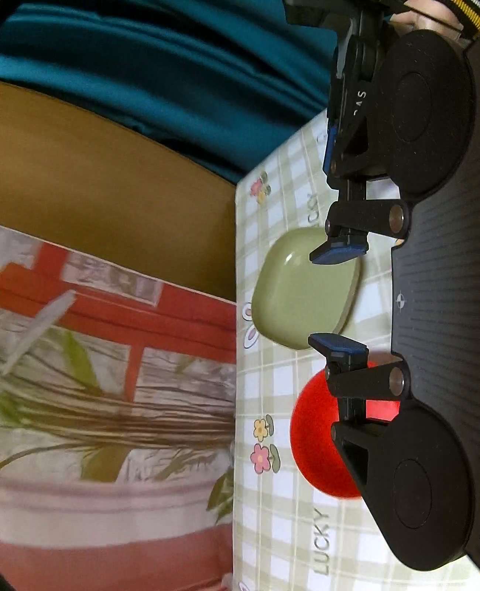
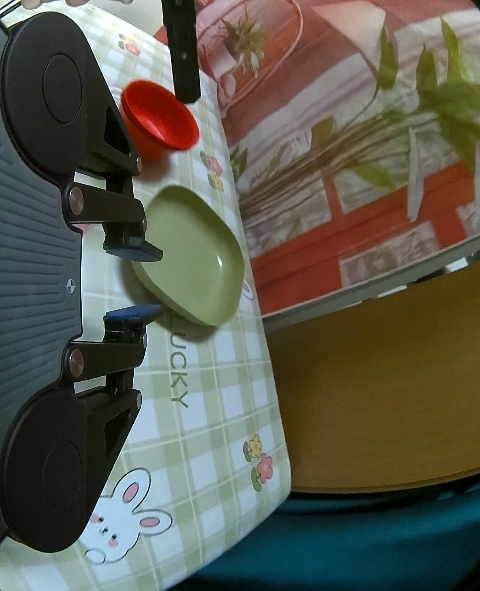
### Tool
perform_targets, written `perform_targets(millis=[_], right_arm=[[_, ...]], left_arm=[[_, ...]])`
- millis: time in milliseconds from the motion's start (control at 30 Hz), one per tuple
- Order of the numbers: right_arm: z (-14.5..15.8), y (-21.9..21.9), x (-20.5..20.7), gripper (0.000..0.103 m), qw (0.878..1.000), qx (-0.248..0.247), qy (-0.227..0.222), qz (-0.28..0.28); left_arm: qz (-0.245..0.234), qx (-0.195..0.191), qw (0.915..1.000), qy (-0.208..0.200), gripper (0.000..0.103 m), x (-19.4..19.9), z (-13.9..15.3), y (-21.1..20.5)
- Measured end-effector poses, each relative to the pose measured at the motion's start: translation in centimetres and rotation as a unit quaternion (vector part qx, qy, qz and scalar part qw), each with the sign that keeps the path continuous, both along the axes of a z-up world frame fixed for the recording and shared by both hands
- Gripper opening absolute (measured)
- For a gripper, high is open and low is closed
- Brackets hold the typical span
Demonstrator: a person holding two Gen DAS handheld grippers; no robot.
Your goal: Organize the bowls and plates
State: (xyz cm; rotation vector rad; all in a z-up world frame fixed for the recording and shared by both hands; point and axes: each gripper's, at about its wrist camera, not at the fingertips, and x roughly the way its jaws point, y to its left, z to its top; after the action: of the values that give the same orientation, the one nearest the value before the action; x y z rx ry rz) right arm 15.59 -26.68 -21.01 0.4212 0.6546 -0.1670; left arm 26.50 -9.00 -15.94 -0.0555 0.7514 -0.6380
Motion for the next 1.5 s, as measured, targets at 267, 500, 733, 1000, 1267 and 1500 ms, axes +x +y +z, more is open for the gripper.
perform_targets(millis=[267,500,733,1000,1267,1500], right_arm=[[-2.3,-2.9,4.5,0.028,0.999,0.006,-0.008,-0.031],[-4.0,-3.9,7.6,0.029,0.999,0.003,-0.003,-0.035],[-4.9,-4.0,8.2,0.029,0.999,0.011,-0.001,-0.035],[-5.4,-3.8,8.0,0.022,0.999,0.028,0.001,-0.038],[-5.9,-4.0,7.7,0.020,0.998,0.045,0.002,-0.045],[-5.8,-3.8,7.3,0.015,0.996,0.054,0.001,-0.067]], left_arm=[[-0.004,0.024,0.9993,0.029,0.043,5.0,-3.1,-2.8],[0.006,0.059,0.9971,0.047,0.043,7.5,-5.2,-3.9],[0.008,0.081,0.9951,0.057,0.043,8.6,-6.2,-4.6],[-0.011,0.097,0.9942,0.044,0.043,8.4,-6.5,-5.6],[-0.012,0.124,0.9913,0.042,0.043,8.8,-7.1,-6.4],[-0.022,0.152,0.9874,0.035,0.030,8.2,-7.4,-7.3]])
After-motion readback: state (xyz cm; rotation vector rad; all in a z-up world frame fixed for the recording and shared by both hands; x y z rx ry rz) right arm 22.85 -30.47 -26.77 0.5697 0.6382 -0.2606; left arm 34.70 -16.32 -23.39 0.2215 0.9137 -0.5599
